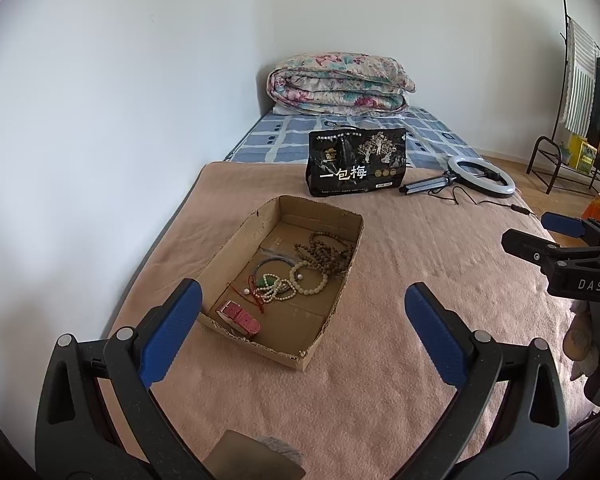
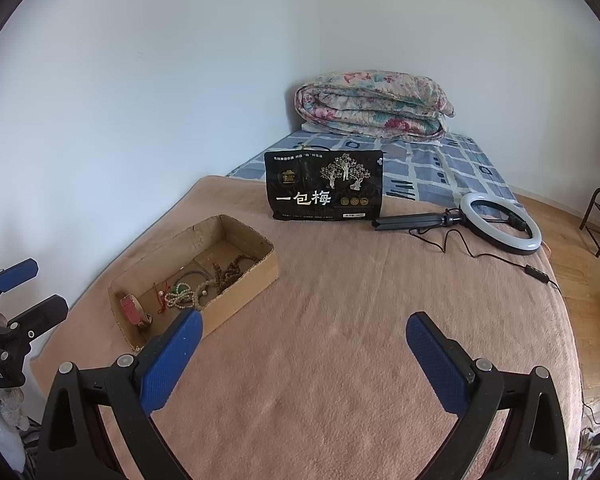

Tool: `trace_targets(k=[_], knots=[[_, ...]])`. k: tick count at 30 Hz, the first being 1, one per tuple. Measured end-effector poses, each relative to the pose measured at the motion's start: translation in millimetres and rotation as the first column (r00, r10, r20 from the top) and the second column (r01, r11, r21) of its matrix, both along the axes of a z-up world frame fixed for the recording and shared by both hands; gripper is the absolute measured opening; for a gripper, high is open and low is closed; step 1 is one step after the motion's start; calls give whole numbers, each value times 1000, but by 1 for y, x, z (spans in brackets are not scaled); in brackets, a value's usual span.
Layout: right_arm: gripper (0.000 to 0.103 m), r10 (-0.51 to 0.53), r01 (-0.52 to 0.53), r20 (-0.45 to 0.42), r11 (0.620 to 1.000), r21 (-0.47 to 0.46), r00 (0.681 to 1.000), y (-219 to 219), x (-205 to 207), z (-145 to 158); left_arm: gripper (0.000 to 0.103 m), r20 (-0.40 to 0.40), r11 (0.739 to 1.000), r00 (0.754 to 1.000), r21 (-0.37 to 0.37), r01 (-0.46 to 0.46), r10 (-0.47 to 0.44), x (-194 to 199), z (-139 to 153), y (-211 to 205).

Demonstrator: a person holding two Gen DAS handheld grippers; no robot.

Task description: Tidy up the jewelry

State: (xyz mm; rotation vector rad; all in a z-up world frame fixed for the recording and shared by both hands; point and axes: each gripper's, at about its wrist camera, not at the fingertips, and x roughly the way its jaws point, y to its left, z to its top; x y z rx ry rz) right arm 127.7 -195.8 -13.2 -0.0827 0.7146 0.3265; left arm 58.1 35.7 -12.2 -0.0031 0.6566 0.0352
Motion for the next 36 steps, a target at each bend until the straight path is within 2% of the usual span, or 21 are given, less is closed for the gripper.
trace_targets(k=[36], knots=[[103, -3, 3, -10, 1000, 3, 1000, 2, -2, -4, 103, 7, 1000, 1000, -2, -11, 11, -1, 5, 0]])
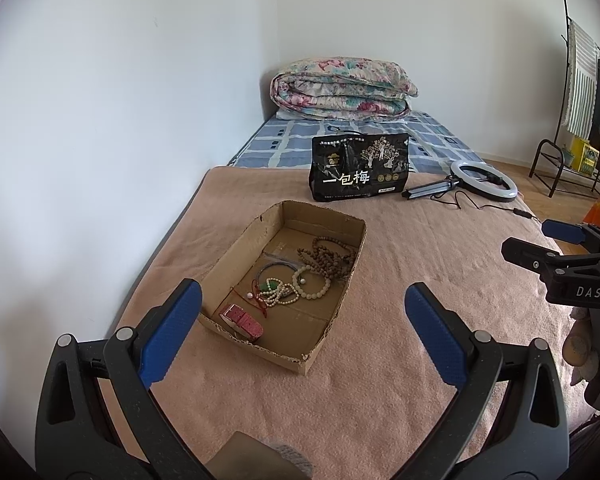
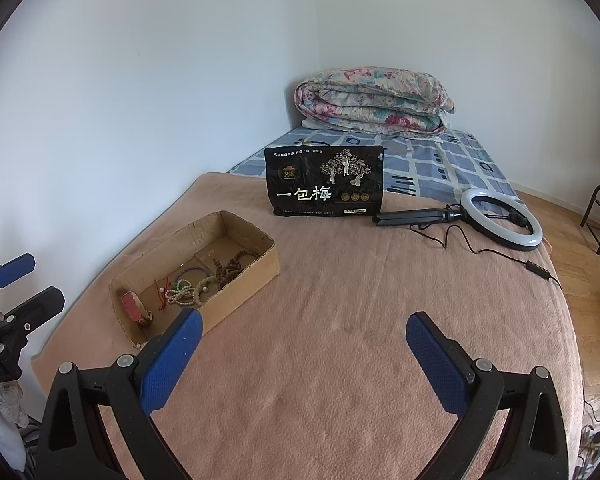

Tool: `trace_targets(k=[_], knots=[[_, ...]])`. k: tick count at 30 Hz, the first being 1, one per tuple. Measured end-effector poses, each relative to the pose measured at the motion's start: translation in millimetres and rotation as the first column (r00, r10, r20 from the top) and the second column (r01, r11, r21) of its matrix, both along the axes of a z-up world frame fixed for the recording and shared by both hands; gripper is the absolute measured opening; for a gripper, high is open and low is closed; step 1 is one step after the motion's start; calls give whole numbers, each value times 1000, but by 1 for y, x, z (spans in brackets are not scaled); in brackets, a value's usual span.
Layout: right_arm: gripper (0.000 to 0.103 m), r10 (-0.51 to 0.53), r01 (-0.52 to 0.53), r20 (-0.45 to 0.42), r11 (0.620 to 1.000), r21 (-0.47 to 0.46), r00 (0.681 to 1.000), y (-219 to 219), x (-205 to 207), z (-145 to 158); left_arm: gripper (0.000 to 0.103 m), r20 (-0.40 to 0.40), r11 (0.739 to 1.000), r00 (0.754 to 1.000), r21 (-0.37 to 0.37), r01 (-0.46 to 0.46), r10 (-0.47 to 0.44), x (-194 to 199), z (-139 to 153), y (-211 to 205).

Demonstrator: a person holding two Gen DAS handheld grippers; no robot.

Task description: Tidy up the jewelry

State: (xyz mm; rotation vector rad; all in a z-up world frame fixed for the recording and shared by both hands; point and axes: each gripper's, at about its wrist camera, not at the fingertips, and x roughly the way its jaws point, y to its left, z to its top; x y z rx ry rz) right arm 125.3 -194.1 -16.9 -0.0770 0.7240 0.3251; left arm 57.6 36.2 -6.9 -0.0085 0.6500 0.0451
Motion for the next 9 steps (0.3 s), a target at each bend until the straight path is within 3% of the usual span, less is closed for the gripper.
trace_targets(k=[9], knots=[[103, -3, 3, -11, 1000, 8, 1000, -2, 0, -5, 103, 5, 1000, 1000, -4, -21, 21, 1, 3, 8]])
